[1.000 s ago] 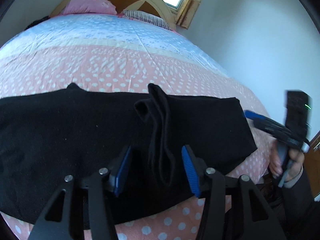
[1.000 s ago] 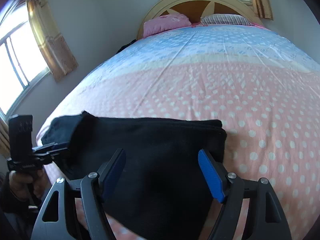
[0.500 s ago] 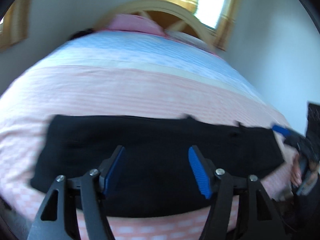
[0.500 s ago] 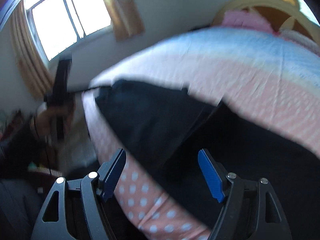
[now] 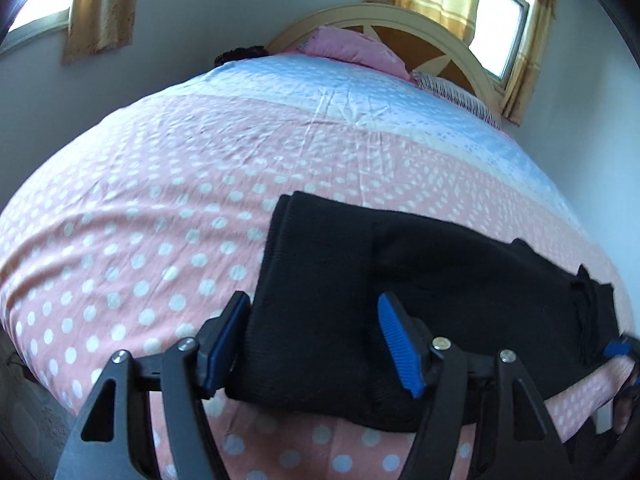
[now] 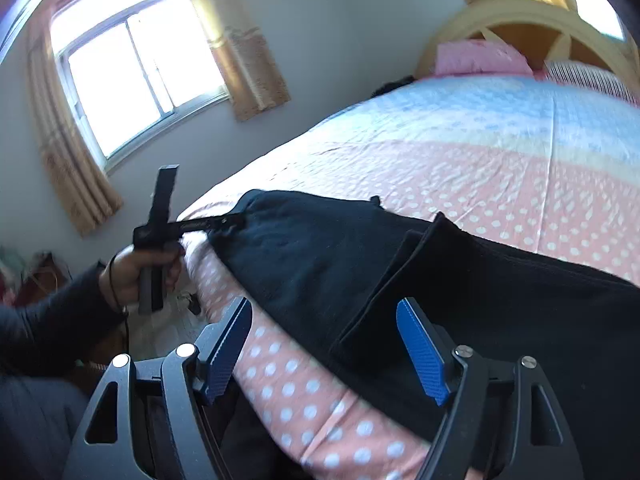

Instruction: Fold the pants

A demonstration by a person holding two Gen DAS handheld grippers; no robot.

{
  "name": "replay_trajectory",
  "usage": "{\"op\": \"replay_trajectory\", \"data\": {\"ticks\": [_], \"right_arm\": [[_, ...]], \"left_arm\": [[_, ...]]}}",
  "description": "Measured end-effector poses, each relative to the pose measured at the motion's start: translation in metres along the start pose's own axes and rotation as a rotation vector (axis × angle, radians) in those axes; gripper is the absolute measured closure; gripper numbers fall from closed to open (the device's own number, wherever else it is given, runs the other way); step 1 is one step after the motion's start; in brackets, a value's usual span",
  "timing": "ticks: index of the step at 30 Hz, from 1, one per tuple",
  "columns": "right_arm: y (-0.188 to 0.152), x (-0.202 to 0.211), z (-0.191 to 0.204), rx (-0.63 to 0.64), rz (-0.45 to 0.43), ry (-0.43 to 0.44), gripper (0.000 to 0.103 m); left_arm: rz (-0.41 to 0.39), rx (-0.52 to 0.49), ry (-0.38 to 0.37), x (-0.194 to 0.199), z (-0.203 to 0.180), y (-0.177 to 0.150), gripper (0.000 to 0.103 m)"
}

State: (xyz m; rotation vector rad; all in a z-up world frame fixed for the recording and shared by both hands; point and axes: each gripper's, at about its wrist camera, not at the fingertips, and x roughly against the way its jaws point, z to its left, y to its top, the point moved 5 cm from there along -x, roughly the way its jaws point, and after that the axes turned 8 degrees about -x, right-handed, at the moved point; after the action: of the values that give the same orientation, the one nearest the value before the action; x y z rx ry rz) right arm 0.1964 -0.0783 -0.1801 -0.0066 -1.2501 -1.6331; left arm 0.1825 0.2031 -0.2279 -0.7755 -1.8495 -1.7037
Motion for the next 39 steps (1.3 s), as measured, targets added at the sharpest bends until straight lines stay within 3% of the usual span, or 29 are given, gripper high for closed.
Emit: {"op": "replay_trajectory", "data": {"ticks": [2, 4, 6, 8, 12, 21, 23, 26, 27, 29, 31, 33, 35, 36, 37, 39], "right_arm": [[-0.001, -0.015, -0.001, -0.006, 0.047, 0.011, 0.027], [-0.009, -0.041, -0.002, -0.007, 0.167, -0.022, 0.027], [-0.01, -0.036, 0.007, 0.055, 0.125, -0.064, 0.027], [-0.011, -0.024, 0.012, 0.035, 0.114, -0.024, 0.027], [-0.012, 0.008, 0.013, 0.042, 0.034, -0.04, 0.027], [-0.009, 0.035, -0.013, -0.044, -0.062, -0.06, 0.027], [-0.009, 0.034, -0.016, -0.05, -0.062, -0.065, 0.027], [-0.01, 0.033, -0.018, -0.046, -0.061, -0.072, 0.027], [-0.01, 0.033, -0.019, -0.046, -0.062, -0.075, 0.027], [-0.01, 0.034, -0.019, -0.047, -0.065, -0.075, 0.027], [-0.01, 0.034, -0.02, -0.05, -0.071, -0.078, 0.027], [-0.009, 0.035, -0.02, -0.053, -0.077, -0.081, 0.027], [-0.007, 0.038, -0.022, -0.059, -0.089, -0.087, 0.027], [-0.006, 0.041, -0.022, -0.063, -0.099, -0.09, 0.027], [-0.004, 0.043, -0.023, -0.065, -0.109, -0.092, 0.027], [0.0, 0.051, -0.025, -0.066, -0.13, -0.103, 0.027]], "left_arm": [[0.002, -0.001, 0.012, -0.002, -0.001, 0.002, 0.034], [0.003, 0.014, 0.012, -0.002, 0.0, 0.004, 0.033], [0.008, 0.012, 0.014, -0.003, -0.001, 0.005, 0.033], [0.014, 0.006, 0.009, -0.005, -0.001, 0.006, 0.033], [0.025, 0.001, -0.014, -0.007, -0.002, 0.007, 0.032], [0.036, 0.021, -0.052, -0.004, 0.008, 0.007, 0.056], [0.033, 0.038, -0.077, 0.0, 0.008, 0.008, 0.078], [0.038, 0.015, -0.067, 0.004, 0.004, 0.011, 0.08], [0.038, 0.01, -0.061, 0.003, 0.004, 0.012, 0.078], [0.034, 0.008, -0.013, 0.0, 0.007, 0.011, 0.056], [0.035, -0.011, 0.062, -0.001, 0.01, 0.009, 0.026], [0.027, -0.007, 0.082, -0.001, 0.015, 0.008, 0.021], [0.034, -0.008, 0.028, -0.003, 0.015, 0.005, 0.026], [0.029, -0.016, 0.012, -0.003, 0.014, 0.005, 0.037], [0.03, -0.022, -0.027, -0.003, 0.011, 0.005, 0.058], [0.036, -0.02, -0.07, -0.001, 0.005, 0.007, 0.075]]}}
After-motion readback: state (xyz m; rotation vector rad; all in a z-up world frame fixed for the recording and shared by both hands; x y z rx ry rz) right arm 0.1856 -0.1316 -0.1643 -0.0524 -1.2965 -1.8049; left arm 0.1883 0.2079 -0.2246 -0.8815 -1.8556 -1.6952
